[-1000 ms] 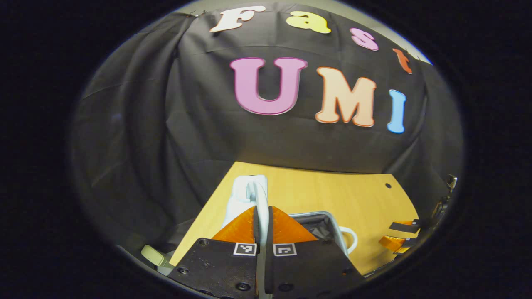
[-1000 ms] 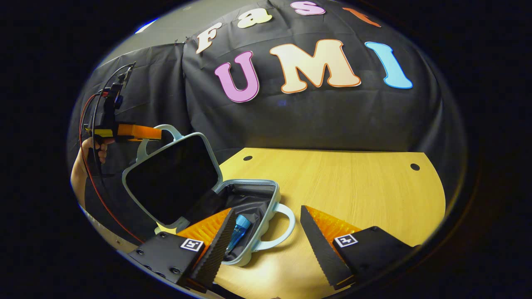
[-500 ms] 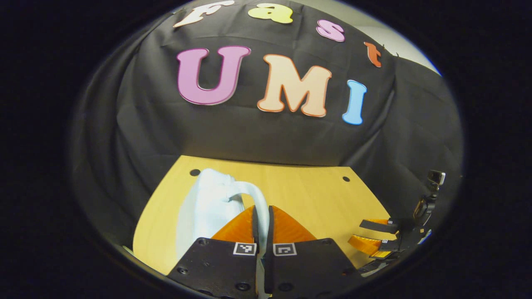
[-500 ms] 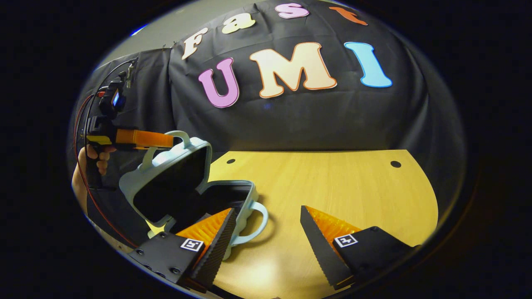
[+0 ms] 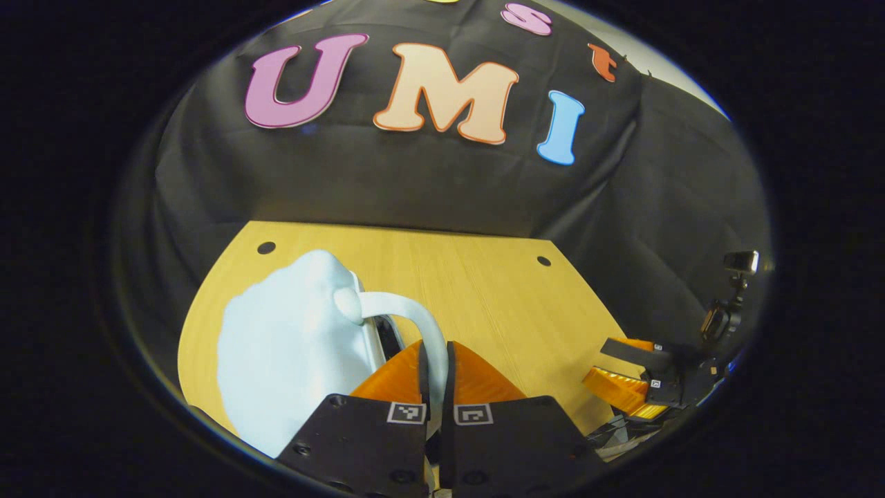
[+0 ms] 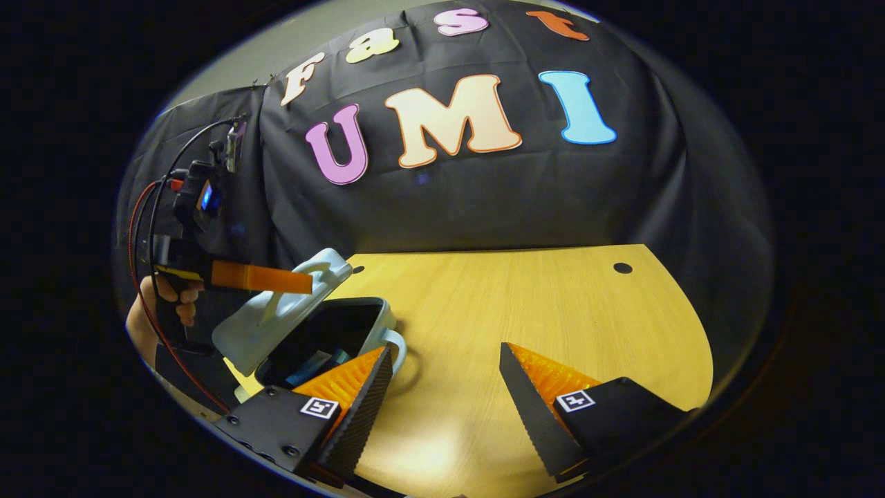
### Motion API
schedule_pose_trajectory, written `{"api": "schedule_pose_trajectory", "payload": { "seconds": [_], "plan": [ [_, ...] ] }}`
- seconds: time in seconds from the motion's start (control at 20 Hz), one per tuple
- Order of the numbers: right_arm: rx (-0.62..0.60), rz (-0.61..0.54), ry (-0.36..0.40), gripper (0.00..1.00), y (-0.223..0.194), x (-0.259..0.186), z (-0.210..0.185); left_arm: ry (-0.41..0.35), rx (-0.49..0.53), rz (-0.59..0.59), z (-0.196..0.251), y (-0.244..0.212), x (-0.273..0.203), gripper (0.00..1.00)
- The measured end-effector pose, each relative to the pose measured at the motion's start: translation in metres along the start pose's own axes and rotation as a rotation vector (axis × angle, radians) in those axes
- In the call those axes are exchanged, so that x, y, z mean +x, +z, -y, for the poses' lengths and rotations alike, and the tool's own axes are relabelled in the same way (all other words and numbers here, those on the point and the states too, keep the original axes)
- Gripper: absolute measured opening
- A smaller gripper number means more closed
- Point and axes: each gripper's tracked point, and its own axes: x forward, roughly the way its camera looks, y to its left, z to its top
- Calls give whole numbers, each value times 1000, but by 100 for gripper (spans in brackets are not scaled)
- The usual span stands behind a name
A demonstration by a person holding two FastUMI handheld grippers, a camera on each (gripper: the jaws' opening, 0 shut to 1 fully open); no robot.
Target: First open the suitcase, pack the skin care products into it, and then close the suitcase.
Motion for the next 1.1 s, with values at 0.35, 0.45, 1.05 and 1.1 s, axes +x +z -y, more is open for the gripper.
{"api": "schedule_pose_trajectory", "payload": {
  "seconds": [0.35, 0.45, 1.05, 1.1],
  "plan": [
    [10, -5, -23, 98, -3, -17, 32, 27, 10, -114, 15, -55, 45, 1],
    [13, -6, -15, 98, -4, -20, 40, 56, 20, -142, 18, -69, 56, 1],
    [-24, 348, -35, 98, 113, -66, 44, 310, 81, 475, 63, 51, -53, 97],
    [-29, 410, -55, 98, 134, -76, 38, 322, 96, 534, 66, 67, -71, 96]
  ]
}}
